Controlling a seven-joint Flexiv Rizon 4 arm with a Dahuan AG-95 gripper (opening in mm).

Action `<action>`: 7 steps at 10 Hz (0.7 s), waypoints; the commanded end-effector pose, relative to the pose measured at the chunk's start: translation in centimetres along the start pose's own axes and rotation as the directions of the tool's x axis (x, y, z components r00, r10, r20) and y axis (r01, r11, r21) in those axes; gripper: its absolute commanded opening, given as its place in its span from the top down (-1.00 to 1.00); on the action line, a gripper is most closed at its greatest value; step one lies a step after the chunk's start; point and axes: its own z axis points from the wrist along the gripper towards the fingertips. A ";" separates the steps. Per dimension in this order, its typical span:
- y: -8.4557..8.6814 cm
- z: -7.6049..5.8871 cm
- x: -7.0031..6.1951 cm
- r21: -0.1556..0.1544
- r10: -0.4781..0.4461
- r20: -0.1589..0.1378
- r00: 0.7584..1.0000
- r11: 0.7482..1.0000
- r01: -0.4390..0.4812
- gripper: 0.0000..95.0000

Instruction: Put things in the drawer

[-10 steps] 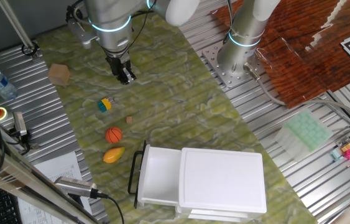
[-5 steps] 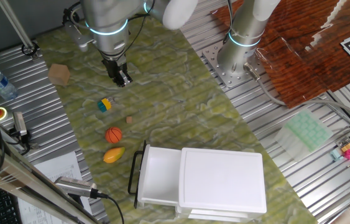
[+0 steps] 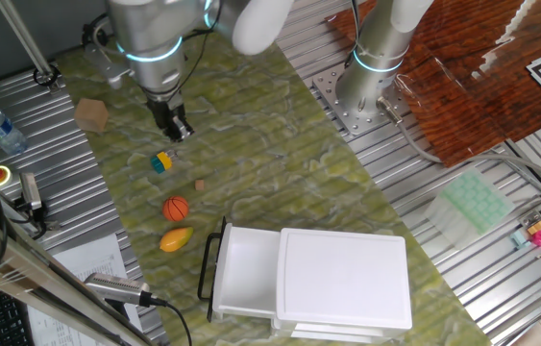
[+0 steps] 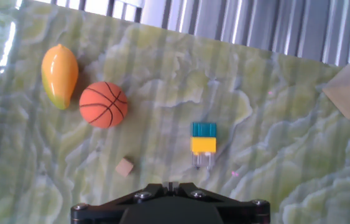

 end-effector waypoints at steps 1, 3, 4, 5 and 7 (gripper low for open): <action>0.6 0.2 -1.0 -0.011 0.017 0.000 1.000 1.000 -0.017 1.00; 1.5 1.0 -2.3 -0.023 0.030 -0.002 1.000 0.999 -0.031 1.00; 2.4 1.6 -3.0 -0.043 0.031 0.004 1.000 0.999 -0.030 1.00; 2.8 1.9 -3.4 -0.047 0.028 0.005 1.000 0.999 -0.028 1.00; 4.1 3.1 -4.0 -0.118 -0.002 0.021 1.000 0.993 0.005 1.00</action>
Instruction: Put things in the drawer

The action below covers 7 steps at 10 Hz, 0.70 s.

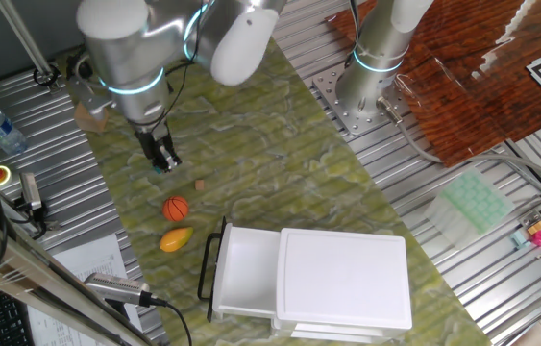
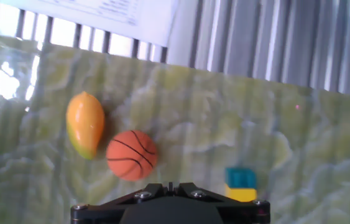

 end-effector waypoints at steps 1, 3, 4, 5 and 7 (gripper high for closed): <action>1.0 1.1 -0.4 -0.055 -0.014 0.018 1.000 0.998 0.015 1.00; 1.7 1.2 -1.6 0.038 -0.051 -0.004 0.999 0.998 0.051 1.00; 1.9 1.1 -1.9 0.044 -0.057 -0.006 0.998 0.997 0.057 0.60; 2.2 1.2 -2.6 0.037 -0.059 -0.003 0.998 0.998 0.059 -0.20; 2.1 2.0 -2.8 0.038 -0.075 0.000 0.997 0.996 0.075 -0.20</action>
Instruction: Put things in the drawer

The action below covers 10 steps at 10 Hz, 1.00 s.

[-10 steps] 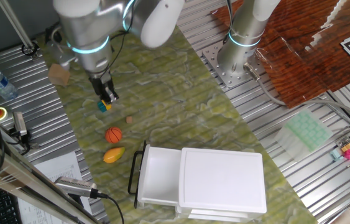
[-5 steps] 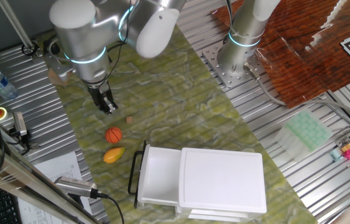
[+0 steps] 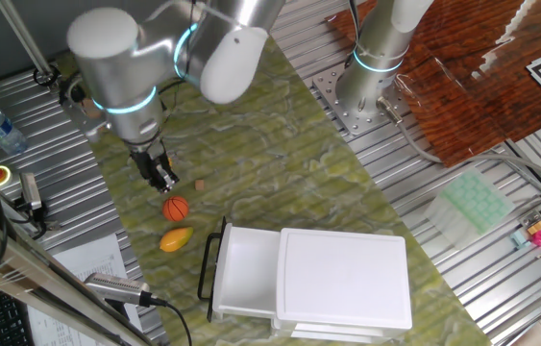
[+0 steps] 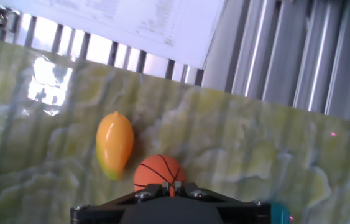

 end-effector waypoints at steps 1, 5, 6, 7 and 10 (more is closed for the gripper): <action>-0.3 1.1 -0.2 0.051 -0.030 -0.008 1.000 0.998 0.030 -0.20; -0.2 2.0 -0.5 0.017 -0.042 0.017 0.999 0.999 0.041 -1.00; -0.1 2.1 -0.6 0.009 -0.043 0.022 0.999 0.999 0.043 -1.00; 0.2 2.4 -0.6 0.015 -0.040 0.021 0.999 0.999 0.040 -1.00; 0.6 3.6 -0.5 0.017 -0.052 0.026 0.998 0.999 0.052 -1.00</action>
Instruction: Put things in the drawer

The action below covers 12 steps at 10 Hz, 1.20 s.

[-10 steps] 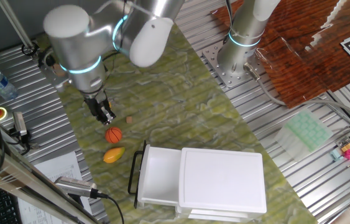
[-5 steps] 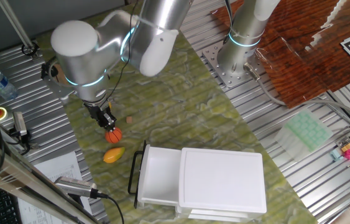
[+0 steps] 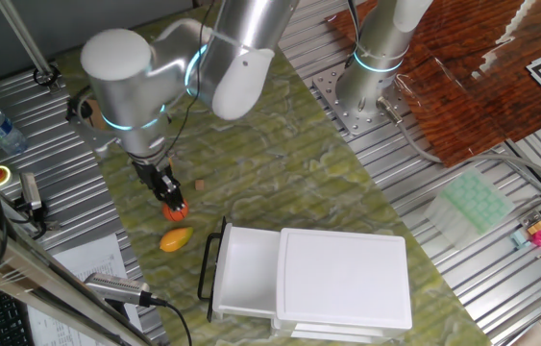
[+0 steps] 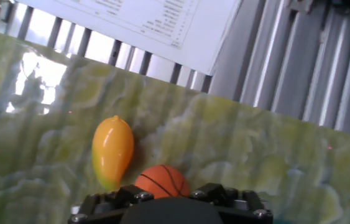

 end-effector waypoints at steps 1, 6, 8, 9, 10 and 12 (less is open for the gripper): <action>0.1 0.6 0.2 0.004 -0.011 0.004 1.000 1.000 0.011 -1.00; 0.4 2.4 0.6 0.017 -0.018 0.008 1.000 1.000 0.018 -0.60; 0.4 2.8 0.7 0.012 -0.019 -0.001 1.000 1.000 0.019 -0.60; 0.4 2.9 0.8 0.011 -0.024 -0.003 1.000 1.000 0.024 -0.60; 0.4 3.1 0.9 0.011 -0.024 -0.002 1.000 1.000 0.024 -0.60; 0.4 3.3 0.9 0.011 -0.025 -0.004 1.000 1.000 0.025 -0.60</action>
